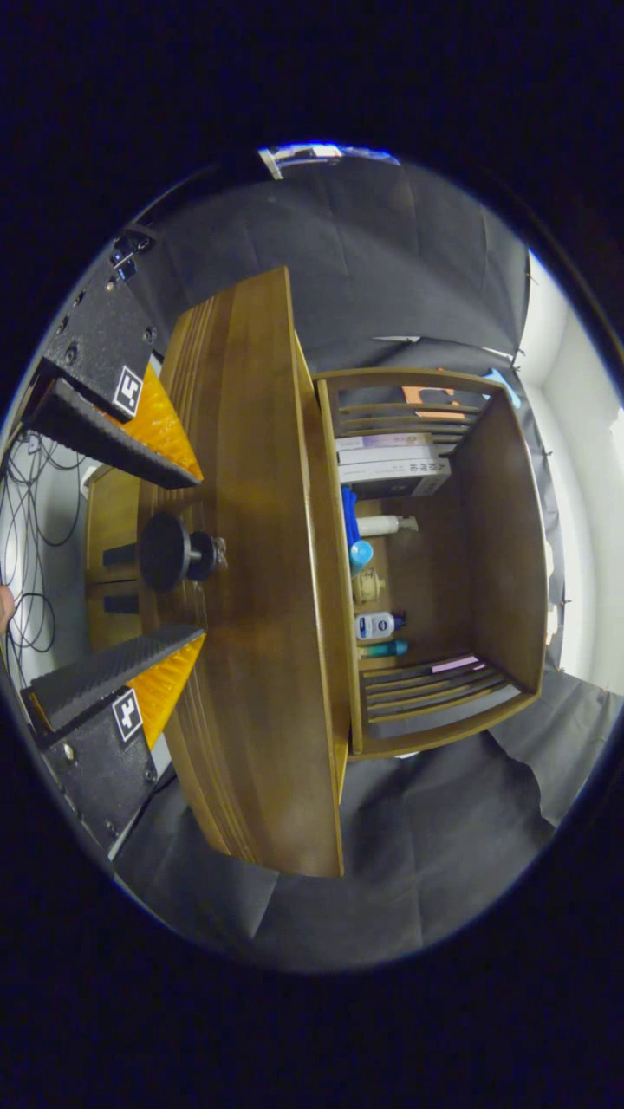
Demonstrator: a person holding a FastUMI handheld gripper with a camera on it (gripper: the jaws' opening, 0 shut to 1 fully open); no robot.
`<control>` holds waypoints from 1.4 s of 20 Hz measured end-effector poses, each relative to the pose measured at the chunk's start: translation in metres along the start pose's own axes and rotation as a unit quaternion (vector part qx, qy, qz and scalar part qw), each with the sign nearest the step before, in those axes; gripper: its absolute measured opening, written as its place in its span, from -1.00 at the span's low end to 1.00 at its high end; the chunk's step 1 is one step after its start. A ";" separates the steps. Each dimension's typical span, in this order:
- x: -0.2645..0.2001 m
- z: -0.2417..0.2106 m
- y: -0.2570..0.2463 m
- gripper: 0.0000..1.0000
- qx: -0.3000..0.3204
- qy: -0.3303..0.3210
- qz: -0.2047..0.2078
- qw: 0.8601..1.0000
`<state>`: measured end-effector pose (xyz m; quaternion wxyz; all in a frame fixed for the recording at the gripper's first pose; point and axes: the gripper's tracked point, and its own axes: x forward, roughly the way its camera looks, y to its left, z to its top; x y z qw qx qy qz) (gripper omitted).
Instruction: Pull open the drawer, take out the items inside it, and place them on the countertop above the cabinet.
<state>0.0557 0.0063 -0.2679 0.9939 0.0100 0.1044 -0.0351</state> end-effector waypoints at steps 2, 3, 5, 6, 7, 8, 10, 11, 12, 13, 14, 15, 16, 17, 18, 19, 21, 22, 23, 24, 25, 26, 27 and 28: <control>0.003 0.002 0.000 0.97 0.008 -0.005 -0.007 1.000; 0.001 0.000 0.000 0.96 0.002 -0.003 -0.012 1.000; 0.004 0.001 -0.001 0.96 -0.004 -0.006 -0.024 1.000; 0.006 0.002 -0.001 0.96 -0.001 -0.008 -0.029 1.000; 0.007 0.001 0.002 0.96 0.000 -0.010 -0.028 1.000; 0.009 0.003 0.003 0.96 -0.003 -0.011 -0.028 1.000; 0.015 0.004 0.001 0.97 -0.015 -0.014 -0.024 1.000; 0.017 0.006 0.000 0.98 -0.015 -0.019 -0.022 0.999; 0.019 0.005 0.001 0.98 -0.017 -0.020 -0.022 0.999; 0.021 0.006 0.000 0.98 -0.025 -0.023 -0.024 0.999; 0.024 0.005 -0.001 0.98 -0.033 -0.023 -0.026 0.999; 0.025 0.006 -0.001 0.98 -0.035 -0.024 -0.026 0.999; 0.025 0.005 0.000 0.98 -0.034 -0.023 -0.026 0.999; 0.025 0.007 0.001 0.98 -0.033 -0.022 -0.026 0.999; 0.027 0.006 0.001 0.98 -0.032 -0.017 -0.027 0.999; 0.030 0.007 0.001 0.98 -0.033 -0.015 -0.028 0.999; 0.042 0.013 0.001 0.99 -0.031 -0.009 -0.029 0.999; 0.050 0.014 0.002 0.98 -0.030 -0.004 -0.030 0.999; 0.055 0.015 0.002 0.98 -0.029 -0.006 -0.031 0.999; 0.060 0.018 0.003 0.98 -0.029 -0.005 -0.032 0.999; 0.064 0.024 0.003 0.98 -0.029 -0.009 -0.034 0.999; 0.071 0.021 0.003 0.97 -0.028 0.005 -0.037 0.999; 0.073 0.026 0.005 0.97 -0.025 -0.004 -0.038 0.999; 0.079 0.022 0.006 0.98 -0.026 0.010 -0.042 0.999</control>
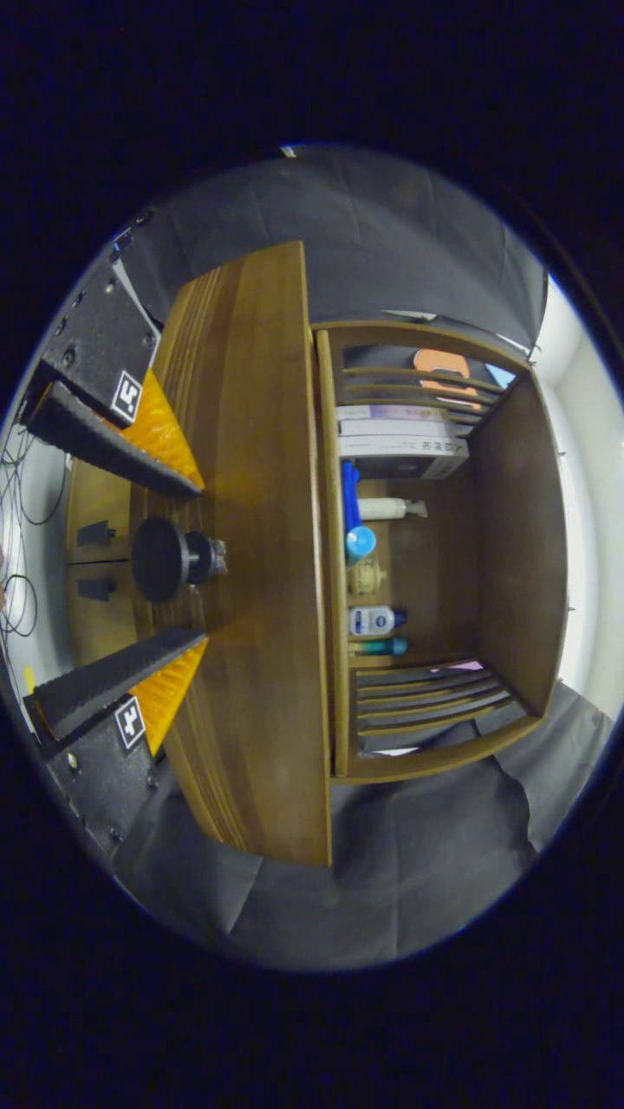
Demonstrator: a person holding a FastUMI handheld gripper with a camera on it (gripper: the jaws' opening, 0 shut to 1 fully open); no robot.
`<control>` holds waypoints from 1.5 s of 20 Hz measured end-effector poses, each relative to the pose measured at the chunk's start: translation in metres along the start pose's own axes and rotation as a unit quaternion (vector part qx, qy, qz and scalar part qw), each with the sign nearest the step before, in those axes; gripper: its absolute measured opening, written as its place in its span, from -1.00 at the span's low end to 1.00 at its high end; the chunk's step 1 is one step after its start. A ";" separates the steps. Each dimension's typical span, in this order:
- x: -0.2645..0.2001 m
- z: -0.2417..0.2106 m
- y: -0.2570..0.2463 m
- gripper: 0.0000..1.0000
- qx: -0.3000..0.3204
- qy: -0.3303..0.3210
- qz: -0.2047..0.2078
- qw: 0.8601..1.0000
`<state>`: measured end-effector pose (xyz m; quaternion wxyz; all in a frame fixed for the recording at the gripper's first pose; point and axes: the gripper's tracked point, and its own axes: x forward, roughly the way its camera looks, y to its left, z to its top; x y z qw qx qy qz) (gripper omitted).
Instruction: Pull open the drawer, take out the items inside it, and place them on the countertop above the cabinet.
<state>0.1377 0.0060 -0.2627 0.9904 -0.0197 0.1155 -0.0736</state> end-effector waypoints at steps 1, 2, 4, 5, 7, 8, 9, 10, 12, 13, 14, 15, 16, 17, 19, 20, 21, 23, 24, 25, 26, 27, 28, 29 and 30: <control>0.002 0.003 0.001 0.99 0.001 -0.005 -0.003 1.000; 0.005 0.002 0.003 0.99 0.001 0.002 -0.006 1.000; 0.012 0.004 0.004 0.99 0.002 0.003 -0.008 1.000; 0.017 0.006 0.005 0.99 0.002 0.006 -0.009 1.000; 0.027 0.008 0.006 0.98 0.002 0.009 -0.010 1.000; 0.033 0.009 0.006 0.98 0.002 0.010 -0.010 1.000; 0.038 0.011 0.006 0.98 0.002 0.010 -0.010 1.000; 0.044 0.012 0.006 0.98 0.001 0.012 -0.010 1.000; 0.055 0.014 0.006 0.99 0.001 0.016 -0.010 1.000; 0.061 0.015 0.007 0.99 0.001 0.018 -0.010 1.000; 0.066 0.016 0.006 0.99 0.002 0.019 -0.010 1.000; 0.071 0.018 0.006 0.99 0.002 0.020 -0.010 1.000; 0.076 0.019 0.007 0.99 0.002 0.021 -0.010 1.000; 0.082 0.020 0.007 0.99 0.002 0.022 -0.010 1.000; 0.090 0.022 0.007 0.98 0.006 0.028 -0.009 1.000; 0.094 0.023 0.007 0.99 0.011 0.032 -0.009 0.999; 0.096 0.022 0.007 0.98 0.016 0.036 -0.008 0.999; 0.103 0.024 0.009 0.98 0.026 0.041 -0.006 0.999; 0.102 0.023 0.008 0.98 0.027 0.042 -0.005 0.999; 0.101 0.023 0.008 0.99 0.025 0.045 -0.002 0.999; 0.100 0.023 0.008 0.99 0.026 0.043 0.000 0.999; 0.104 0.023 0.008 0.98 0.026 0.049 0.001 0.998; 0.105 0.021 0.008 0.98 0.027 0.059 0.003 0.998; 0.102 0.019 0.008 0.98 0.032 0.070 0.005 0.997; 0.098 0.021 0.010 0.98 0.039 0.073 0.011 0.997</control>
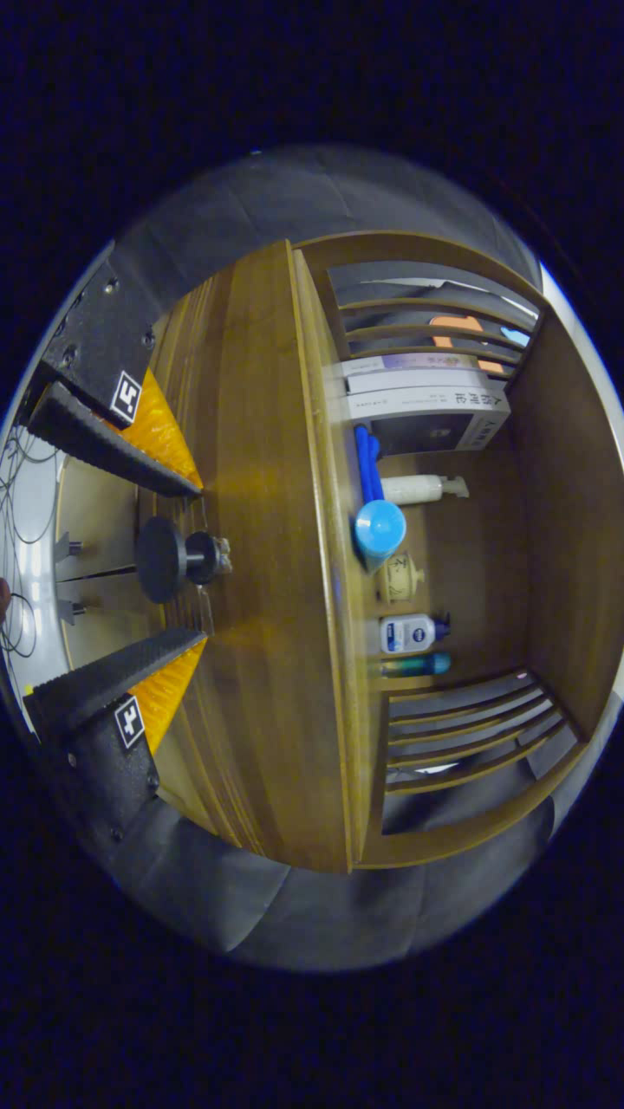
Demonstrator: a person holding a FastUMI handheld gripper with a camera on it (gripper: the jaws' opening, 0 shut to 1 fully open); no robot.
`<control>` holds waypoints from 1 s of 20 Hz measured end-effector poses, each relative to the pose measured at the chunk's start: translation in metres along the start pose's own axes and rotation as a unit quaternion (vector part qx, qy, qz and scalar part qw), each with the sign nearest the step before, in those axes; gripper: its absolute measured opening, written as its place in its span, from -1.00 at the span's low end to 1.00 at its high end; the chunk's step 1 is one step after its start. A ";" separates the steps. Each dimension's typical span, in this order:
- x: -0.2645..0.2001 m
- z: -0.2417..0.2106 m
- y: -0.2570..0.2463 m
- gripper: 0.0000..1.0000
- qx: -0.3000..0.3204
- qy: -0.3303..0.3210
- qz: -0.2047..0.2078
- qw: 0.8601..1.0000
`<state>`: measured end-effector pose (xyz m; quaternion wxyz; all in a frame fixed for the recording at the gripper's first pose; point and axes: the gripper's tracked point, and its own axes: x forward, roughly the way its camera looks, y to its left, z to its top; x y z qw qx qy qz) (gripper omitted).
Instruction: Pull open the drawer, take out the items inside it, and place them on the countertop above the cabinet.
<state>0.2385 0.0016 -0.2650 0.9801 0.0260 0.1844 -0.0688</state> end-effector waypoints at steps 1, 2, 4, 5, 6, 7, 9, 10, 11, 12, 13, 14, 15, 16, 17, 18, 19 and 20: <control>-0.006 0.003 0.001 0.99 0.002 -0.003 0.005 1.000; -0.019 0.004 0.001 0.99 0.000 -0.010 0.010 1.000; -0.045 0.009 0.005 0.98 -0.014 -0.025 0.023 0.999; -0.060 0.010 0.006 0.98 -0.025 -0.028 0.027 0.999; -0.074 0.011 0.005 0.98 -0.034 -0.030 0.030 0.999; -0.088 0.014 0.004 0.99 -0.038 -0.037 0.033 0.998; -0.117 0.023 0.008 0.98 -0.033 -0.052 0.048 0.997; -0.131 0.027 0.009 0.98 -0.029 -0.059 0.054 0.996; -0.145 0.033 0.010 0.98 -0.025 -0.066 0.060 0.996; -0.158 0.039 0.010 0.98 -0.025 -0.071 0.064 0.995; -0.171 0.045 0.010 0.98 -0.024 -0.081 0.069 0.994; -0.184 0.051 0.010 0.98 -0.026 -0.090 0.071 0.993; -0.197 0.054 0.008 0.98 -0.029 -0.101 0.074 0.992; -0.207 0.055 0.009 0.98 -0.034 -0.109 0.077 0.990; -0.216 0.052 0.004 0.98 -0.041 -0.111 0.074 0.990; -0.225 0.047 0.000 0.98 -0.044 -0.110 0.073 0.990; -0.234 0.043 -0.001 0.98 -0.043 -0.108 0.074 0.991; -0.243 0.039 -0.001 0.98 -0.040 -0.106 0.077 0.991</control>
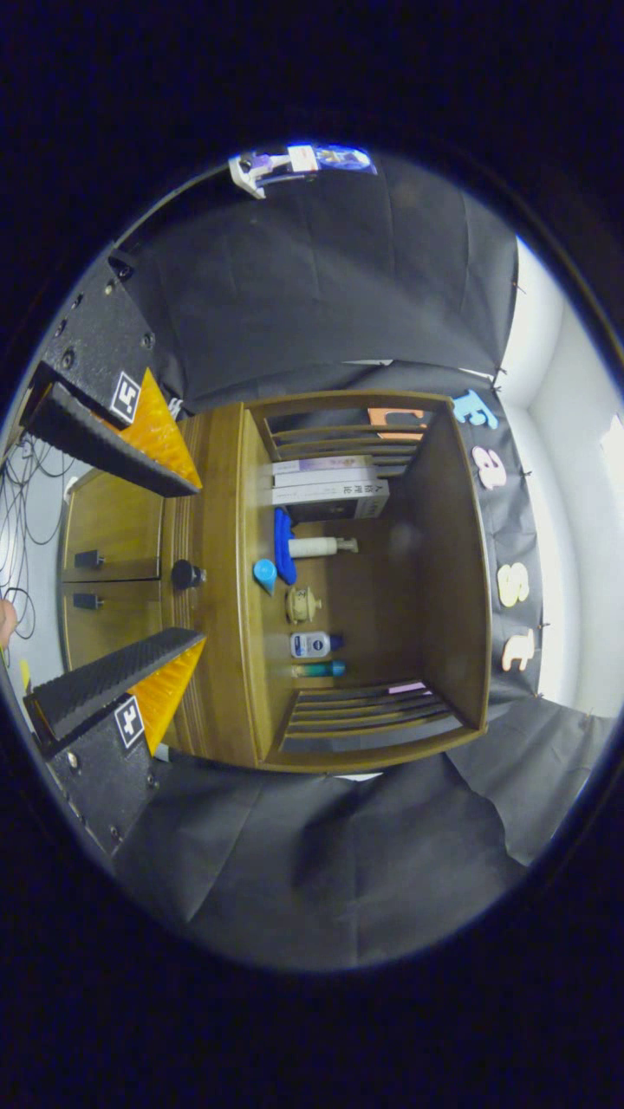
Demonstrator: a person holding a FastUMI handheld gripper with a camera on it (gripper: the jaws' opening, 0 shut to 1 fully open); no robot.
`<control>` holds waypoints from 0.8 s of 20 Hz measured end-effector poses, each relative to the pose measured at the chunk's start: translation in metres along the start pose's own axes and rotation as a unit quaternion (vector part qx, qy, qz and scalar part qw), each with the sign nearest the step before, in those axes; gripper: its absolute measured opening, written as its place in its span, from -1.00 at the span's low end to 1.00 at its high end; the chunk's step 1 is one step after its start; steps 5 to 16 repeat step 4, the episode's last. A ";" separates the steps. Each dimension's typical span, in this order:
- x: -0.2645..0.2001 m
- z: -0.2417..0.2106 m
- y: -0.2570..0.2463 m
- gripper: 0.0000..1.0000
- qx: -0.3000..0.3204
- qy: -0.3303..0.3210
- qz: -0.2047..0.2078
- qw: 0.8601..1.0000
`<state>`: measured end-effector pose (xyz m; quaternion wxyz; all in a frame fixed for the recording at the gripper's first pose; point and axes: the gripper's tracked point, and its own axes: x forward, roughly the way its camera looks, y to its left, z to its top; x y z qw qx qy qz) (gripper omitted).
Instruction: Pull open the drawer, take out the items inside it, and place them on the countertop above the cabinet.
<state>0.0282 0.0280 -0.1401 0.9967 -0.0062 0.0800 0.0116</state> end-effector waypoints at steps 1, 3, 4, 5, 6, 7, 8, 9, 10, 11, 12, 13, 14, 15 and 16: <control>-0.009 -0.001 0.001 0.98 0.002 0.001 0.002 1.000; -0.026 0.000 0.004 0.98 0.001 -0.001 0.006 1.000; -0.032 0.002 0.005 0.98 0.001 -0.005 0.007 1.000; -0.032 0.002 0.005 0.98 0.001 -0.005 0.007 1.000; -0.032 0.002 0.005 0.98 0.001 -0.005 0.007 1.000; -0.032 0.002 0.005 0.98 0.001 -0.005 0.007 1.000; -0.032 0.002 0.005 0.98 0.001 -0.005 0.007 1.000; -0.032 0.002 0.005 0.98 0.001 -0.005 0.007 1.000; -0.032 0.002 0.005 0.98 0.001 -0.005 0.007 1.000; -0.032 0.002 0.005 0.98 0.001 -0.005 0.007 1.000; -0.032 0.002 0.005 0.98 0.001 -0.005 0.007 1.000; -0.032 0.002 0.005 0.98 0.001 -0.005 0.007 1.000; -0.032 0.002 0.005 0.98 0.001 -0.005 0.007 1.000; -0.032 0.002 0.005 0.98 0.001 -0.005 0.007 1.000; -0.032 0.002 0.005 0.98 0.001 -0.005 0.007 1.000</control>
